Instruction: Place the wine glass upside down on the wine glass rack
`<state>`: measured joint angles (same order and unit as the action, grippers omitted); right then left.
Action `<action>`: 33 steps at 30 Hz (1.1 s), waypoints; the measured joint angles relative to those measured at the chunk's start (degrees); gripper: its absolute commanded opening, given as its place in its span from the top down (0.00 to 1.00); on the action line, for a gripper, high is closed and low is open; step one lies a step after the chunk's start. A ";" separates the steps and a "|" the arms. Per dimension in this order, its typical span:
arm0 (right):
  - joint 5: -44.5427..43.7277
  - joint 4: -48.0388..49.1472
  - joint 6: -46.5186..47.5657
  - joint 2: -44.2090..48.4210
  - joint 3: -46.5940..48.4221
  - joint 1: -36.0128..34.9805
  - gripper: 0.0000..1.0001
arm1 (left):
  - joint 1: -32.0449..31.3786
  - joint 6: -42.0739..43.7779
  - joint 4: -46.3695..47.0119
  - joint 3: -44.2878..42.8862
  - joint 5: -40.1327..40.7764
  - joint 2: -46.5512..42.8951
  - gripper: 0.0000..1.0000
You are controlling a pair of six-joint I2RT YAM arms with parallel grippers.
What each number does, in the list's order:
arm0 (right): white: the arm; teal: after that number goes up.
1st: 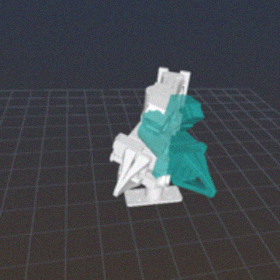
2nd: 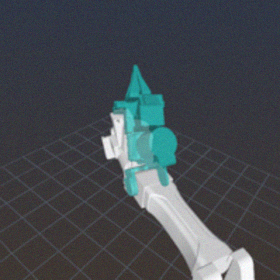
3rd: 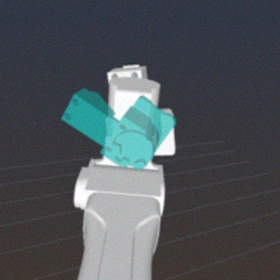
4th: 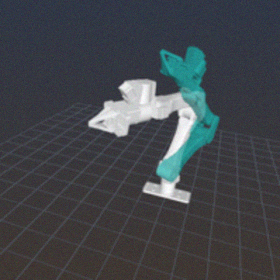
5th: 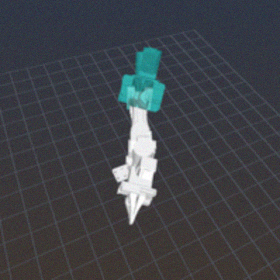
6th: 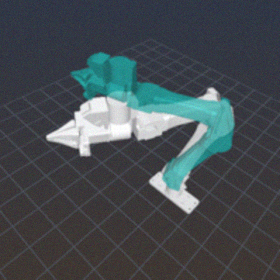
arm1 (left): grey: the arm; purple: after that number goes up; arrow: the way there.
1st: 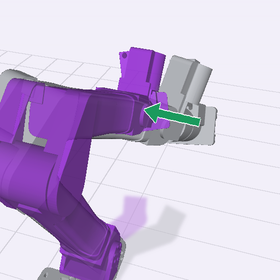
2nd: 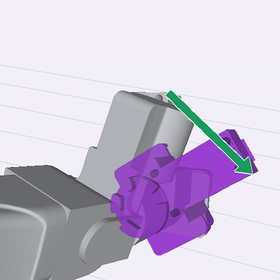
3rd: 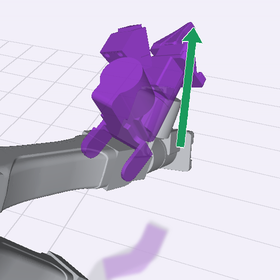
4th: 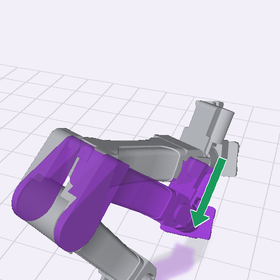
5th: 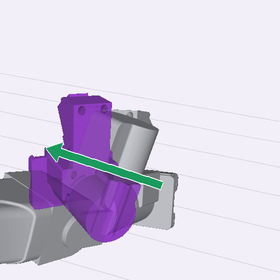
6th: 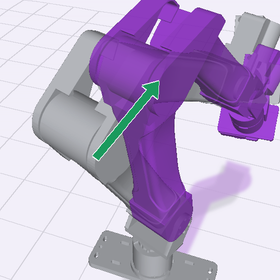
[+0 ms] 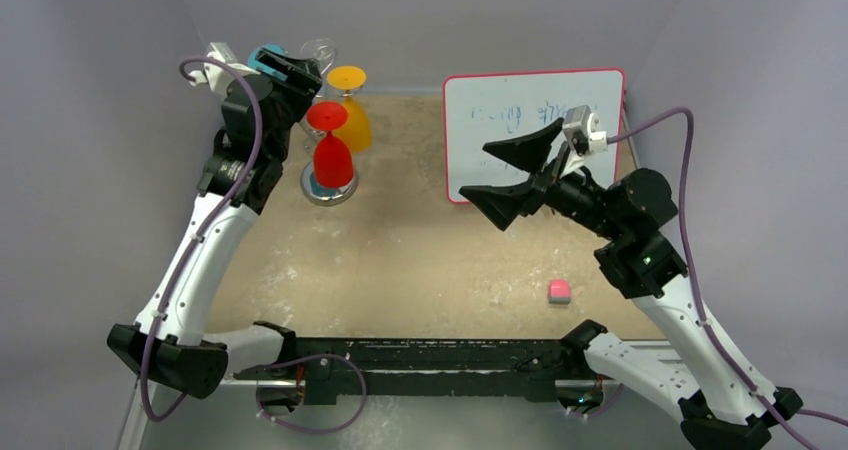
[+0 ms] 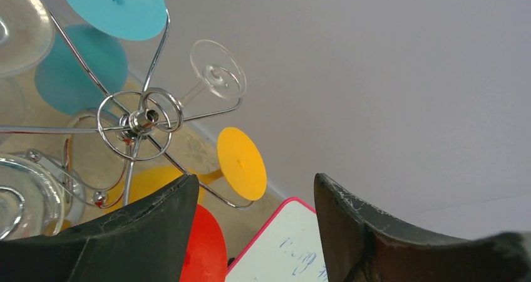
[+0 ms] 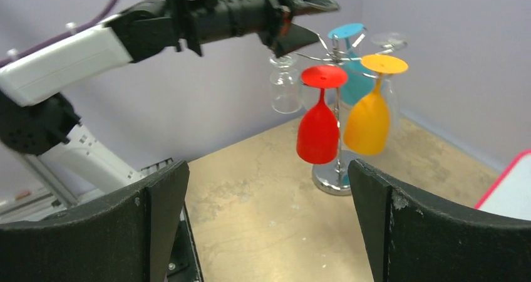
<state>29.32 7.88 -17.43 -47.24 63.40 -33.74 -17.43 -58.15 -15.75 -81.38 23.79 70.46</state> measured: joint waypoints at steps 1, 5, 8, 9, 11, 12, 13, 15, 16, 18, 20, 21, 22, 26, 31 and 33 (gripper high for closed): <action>-1.64 -0.76 -0.42 0.00 0.00 -0.02 0.00 | 0.00 1.51 -0.94 -0.74 -0.20 -0.52 0.31; -9.18 -3.78 -2.38 -0.35 0.02 0.00 0.00 | 0.00 6.88 -4.28 -1.66 -1.55 -3.61 0.28; -15.78 -6.99 -4.57 -0.74 0.04 0.00 0.00 | 0.00 11.56 -7.06 -1.64 -3.93 -7.69 0.27; -17.35 -8.02 -5.38 -0.81 0.13 0.00 0.00 | 0.00 12.83 -7.61 -1.62 -4.76 -8.87 0.27; -20.61 -10.54 -6.93 -0.92 0.50 0.00 0.00 | 0.00 15.76 -9.05 -1.16 -7.02 -11.96 0.27; -21.68 -11.52 -7.32 -0.96 0.72 0.00 0.00 | 0.00 16.96 -9.79 -0.63 -8.22 -13.53 0.27; -23.41 -12.50 -7.78 -0.94 1.01 0.00 0.00 | 0.00 17.84 -10.51 0.07 -9.44 -15.13 0.27; -26.23 -13.55 -8.33 -0.35 1.05 0.00 0.00 | 0.00 19.32 -11.91 2.03 -11.89 -18.36 0.26; -27.30 -14.10 -8.52 0.13 1.03 0.00 0.00 | 0.00 19.85 -12.57 3.26 -13.07 -19.96 0.26; -28.55 -14.73 -8.59 1.25 0.92 0.00 0.00 | 0.00 20.13 -13.31 5.70 -14.99 -22.71 0.26; -29.09 -14.99 -8.61 2.56 0.68 0.00 0.00 | 0.00 20.35 -14.29 8.22 -17.18 -25.33 0.26; -29.44 -15.06 -8.61 3.19 0.48 0.00 0.00 | 0.00 20.35 -14.91 9.31 -18.18 -26.69 0.26; -29.66 -15.13 -8.61 3.61 0.28 0.00 0.00 | 0.00 20.35 -15.47 10.25 -19.10 -27.91 0.26; -29.92 -15.39 -8.66 5.79 -1.55 0.00 0.00 | 0.00 20.26 -16.74 13.55 -21.68 -31.34 0.25; -29.92 -15.80 -9.42 6.97 -3.54 0.00 0.00 | 0.00 19.43 -17.46 18.45 -23.52 -34.25 0.25; -29.92 -16.00 -9.62 6.88 -3.76 0.00 0.00 | 0.00 19.19 -18.32 19.37 -23.54 -34.73 0.25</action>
<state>-0.60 -8.12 -27.05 -40.36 59.64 -33.74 -17.43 -38.96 -34.06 -62.02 0.25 35.73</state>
